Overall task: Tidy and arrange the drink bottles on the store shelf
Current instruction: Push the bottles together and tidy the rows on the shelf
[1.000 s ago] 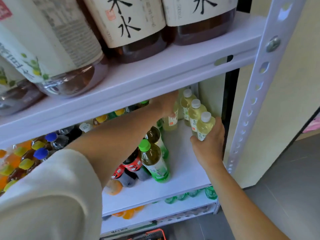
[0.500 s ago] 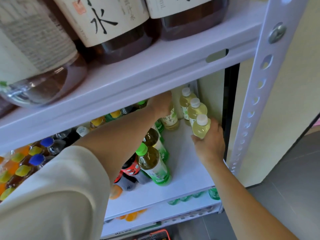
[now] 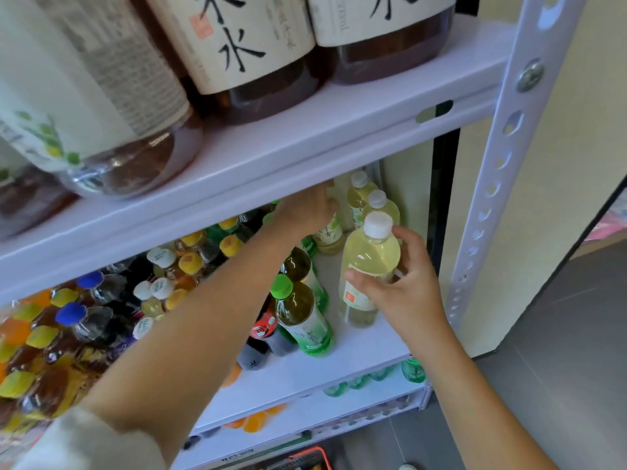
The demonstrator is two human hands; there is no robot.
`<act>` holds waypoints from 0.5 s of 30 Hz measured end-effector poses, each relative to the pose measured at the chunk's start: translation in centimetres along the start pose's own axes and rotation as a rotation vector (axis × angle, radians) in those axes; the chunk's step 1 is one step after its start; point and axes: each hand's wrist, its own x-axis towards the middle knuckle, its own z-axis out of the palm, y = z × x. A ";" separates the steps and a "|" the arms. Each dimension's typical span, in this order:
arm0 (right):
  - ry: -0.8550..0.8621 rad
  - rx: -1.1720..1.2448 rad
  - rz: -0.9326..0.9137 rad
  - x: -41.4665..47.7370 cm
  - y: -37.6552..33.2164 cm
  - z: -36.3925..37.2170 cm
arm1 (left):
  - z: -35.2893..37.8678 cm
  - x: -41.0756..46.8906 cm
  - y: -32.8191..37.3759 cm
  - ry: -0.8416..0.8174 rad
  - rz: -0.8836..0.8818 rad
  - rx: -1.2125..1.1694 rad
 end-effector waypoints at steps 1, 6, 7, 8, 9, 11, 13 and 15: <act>-0.045 0.036 -0.021 -0.4 -0.8 0.0 | -0.5 -1.6 0.1 -0.017 0.013 -0.300; -0.289 0.326 0.013 -2.1 -4.9 -0.2 | -2.6 -11.9 0.2 -0.199 0.144 -1.008; -0.318 0.416 0.059 -2.5 -5.5 -0.1 | -2.7 -13.2 0.2 -0.206 0.171 -1.024; -0.335 0.482 0.103 -2.9 -6.0 0.1 | -2.8 -14.0 0.0 -0.203 0.183 -1.055; -0.348 0.509 0.131 -3.3 -6.5 0.3 | -2.9 -14.5 -0.2 -0.212 0.175 -1.103; -0.346 0.489 0.166 -4.2 -7.1 0.9 | -3.1 -15.3 -0.3 -0.233 0.160 -1.198; -0.302 0.415 0.188 -5.1 -7.5 1.4 | -3.3 -16.0 -0.5 -0.212 0.165 -1.276; -0.286 0.312 0.201 -5.8 -7.4 1.5 | -3.3 -16.5 -0.5 -0.131 0.152 -1.328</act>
